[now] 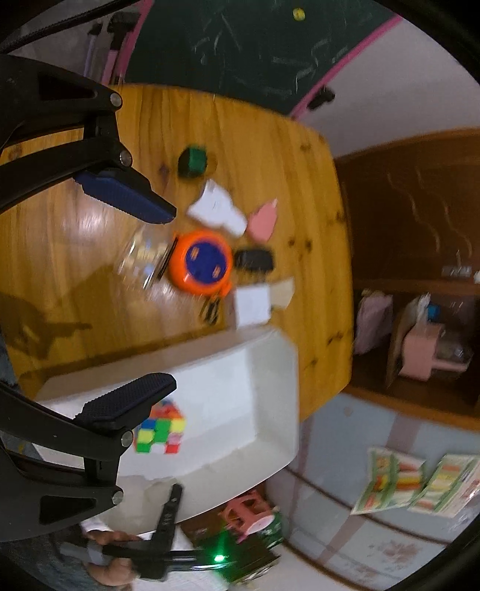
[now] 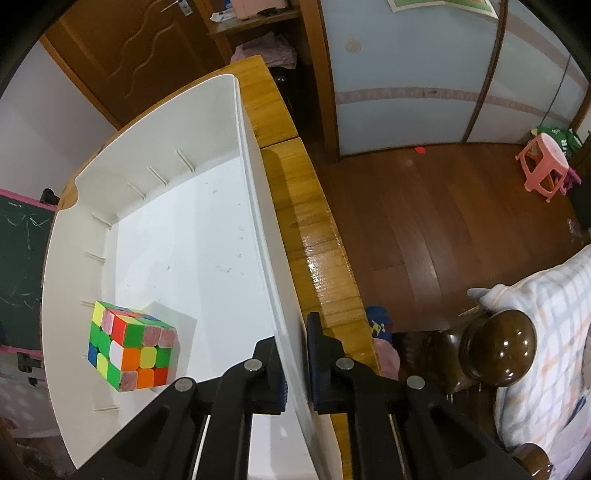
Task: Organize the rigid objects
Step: 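Move the left gripper back to the clear sticker box and close on it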
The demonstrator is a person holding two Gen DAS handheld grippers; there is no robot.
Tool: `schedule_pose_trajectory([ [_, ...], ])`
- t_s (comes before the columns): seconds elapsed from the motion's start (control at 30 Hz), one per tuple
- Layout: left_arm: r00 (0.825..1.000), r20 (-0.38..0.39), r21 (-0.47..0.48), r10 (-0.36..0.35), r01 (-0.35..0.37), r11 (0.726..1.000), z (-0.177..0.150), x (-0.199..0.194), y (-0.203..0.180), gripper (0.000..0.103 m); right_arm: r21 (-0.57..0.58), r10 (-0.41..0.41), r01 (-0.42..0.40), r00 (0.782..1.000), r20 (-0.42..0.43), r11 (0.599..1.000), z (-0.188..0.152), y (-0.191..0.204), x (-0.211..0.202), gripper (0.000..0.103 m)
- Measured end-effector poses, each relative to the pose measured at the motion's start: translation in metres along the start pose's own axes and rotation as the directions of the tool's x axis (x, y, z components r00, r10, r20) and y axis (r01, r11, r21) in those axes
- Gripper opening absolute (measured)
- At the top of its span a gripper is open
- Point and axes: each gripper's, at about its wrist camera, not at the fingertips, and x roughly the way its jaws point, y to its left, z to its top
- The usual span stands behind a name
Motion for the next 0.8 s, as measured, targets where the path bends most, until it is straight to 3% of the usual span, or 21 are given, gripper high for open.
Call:
schedule_pose_trajectory([
  [0.17,0.996,0.05,-0.075,0.067,-0.063,0.995,0.012,-0.02,0.039,0.086,0.015,0.01,-0.01,1.0,-0.002,1.0,0.001,-0.002,0.0,0.009],
  [0.33,0.995,0.048,-0.12,0.092,-0.086,0.989,0.018,-0.018,0.064,0.086,0.026,0.023,-0.023,1.0,0.003,0.999,0.002,-0.005,0.0,0.009],
  [0.57,0.992,-0.019,0.041,0.126,-0.125,0.991,0.002,0.025,0.055,0.086,0.042,0.052,-0.053,0.999,0.005,0.998,0.002,-0.011,0.001,0.009],
  [0.8,0.989,-0.146,0.158,0.018,0.005,0.987,-0.024,0.081,0.05,0.086,0.012,0.019,-0.019,1.0,-0.009,1.0,0.005,-0.004,0.005,0.009],
])
